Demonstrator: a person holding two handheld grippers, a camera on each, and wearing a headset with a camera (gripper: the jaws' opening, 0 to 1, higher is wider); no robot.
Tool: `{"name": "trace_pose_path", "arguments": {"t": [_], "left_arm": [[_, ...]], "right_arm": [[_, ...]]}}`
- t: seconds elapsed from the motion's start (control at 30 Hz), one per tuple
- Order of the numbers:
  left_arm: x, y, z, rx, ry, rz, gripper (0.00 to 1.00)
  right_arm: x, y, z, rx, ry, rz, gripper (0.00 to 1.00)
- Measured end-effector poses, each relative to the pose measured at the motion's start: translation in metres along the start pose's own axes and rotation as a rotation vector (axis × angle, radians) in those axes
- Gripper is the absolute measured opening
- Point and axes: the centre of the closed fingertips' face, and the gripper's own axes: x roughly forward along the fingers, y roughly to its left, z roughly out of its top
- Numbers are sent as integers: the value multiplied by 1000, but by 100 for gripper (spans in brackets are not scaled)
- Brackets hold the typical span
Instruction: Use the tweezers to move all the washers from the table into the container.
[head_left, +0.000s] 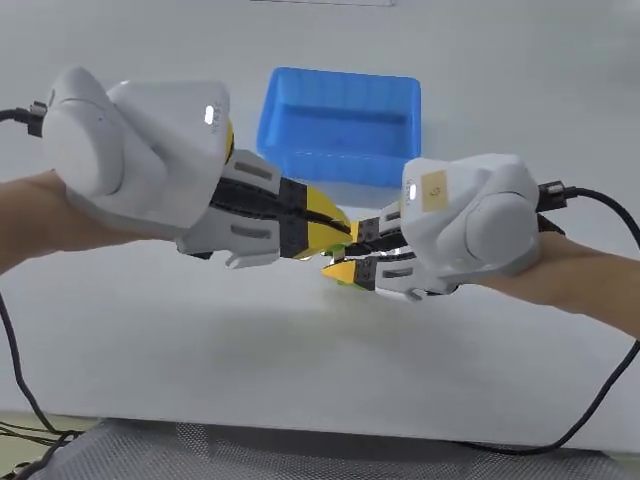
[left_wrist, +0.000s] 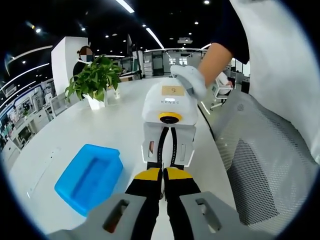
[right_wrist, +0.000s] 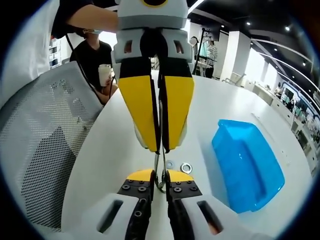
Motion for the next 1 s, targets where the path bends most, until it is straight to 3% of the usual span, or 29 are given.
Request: {"name": "trace_pose_path", "arguments": {"t": [0.2,0.43,0.57,1.0], "left_arm": [[2,3,1,-52,3,0,6],[4,-1,-7,-34,54,-25,8],[5,-5,-9,-56,57,-42,16],[1,1,-11,-58,64,-19,19]], "right_arm": [[-1,-2,-2,-6,-6,-4,10],[1,-2,-1,-15,-7,-4,10],[1,-3,-1,-10,-11,-7,9],[0,-1,2,-11,-27,-1,9]]}}
